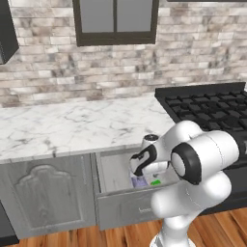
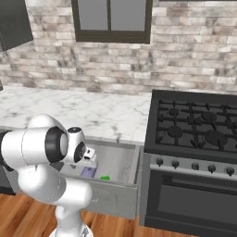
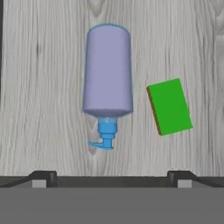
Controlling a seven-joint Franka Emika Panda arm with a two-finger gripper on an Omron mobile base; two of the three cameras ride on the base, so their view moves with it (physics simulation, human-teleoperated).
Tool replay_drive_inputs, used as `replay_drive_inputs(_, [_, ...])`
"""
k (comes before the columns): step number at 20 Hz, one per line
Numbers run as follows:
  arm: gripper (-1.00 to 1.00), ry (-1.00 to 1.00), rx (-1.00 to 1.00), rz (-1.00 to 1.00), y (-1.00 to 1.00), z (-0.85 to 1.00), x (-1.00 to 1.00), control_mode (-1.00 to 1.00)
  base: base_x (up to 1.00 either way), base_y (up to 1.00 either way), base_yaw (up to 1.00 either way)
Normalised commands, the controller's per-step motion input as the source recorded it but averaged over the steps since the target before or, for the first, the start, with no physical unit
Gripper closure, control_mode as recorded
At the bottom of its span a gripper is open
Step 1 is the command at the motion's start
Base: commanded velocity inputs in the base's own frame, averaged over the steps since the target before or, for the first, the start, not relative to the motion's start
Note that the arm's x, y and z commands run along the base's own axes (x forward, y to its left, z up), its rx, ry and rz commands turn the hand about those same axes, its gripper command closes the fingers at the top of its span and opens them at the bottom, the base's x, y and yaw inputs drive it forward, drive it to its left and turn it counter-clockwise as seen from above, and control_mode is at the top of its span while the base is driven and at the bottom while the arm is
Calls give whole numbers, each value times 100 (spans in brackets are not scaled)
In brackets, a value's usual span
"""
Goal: Restock the sink supplies by placing the sponge and soap dispenser on the counter and next to the sink. Make sure the soap dispenser is upright.
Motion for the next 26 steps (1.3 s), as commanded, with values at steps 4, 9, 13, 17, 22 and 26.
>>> replay_drive_inputs(4, [-100, -10, 0, -11, 26, -18, 0, -100, 0, 0, 0])
replay_drive_inputs(9, [-100, -4, 0, -13, 3, -19, 26, -100, 0, 0, 0])
replay_drive_inputs(13, [-100, 0, 0, -6, -3, -21, 3, -100, 0, 0, 0])
replay_drive_inputs(17, [-100, -1, 0, 0, -1, -10, 19, -100, 0, 0, 0])
replay_drive_inputs(22, [-100, 0, 0, 1, -7, 0, 21, -100, 0, 0, 0])
replay_drive_inputs(26, [-100, 4, 0, 2, -4, 0, 16, -100, 0, 0, 0])
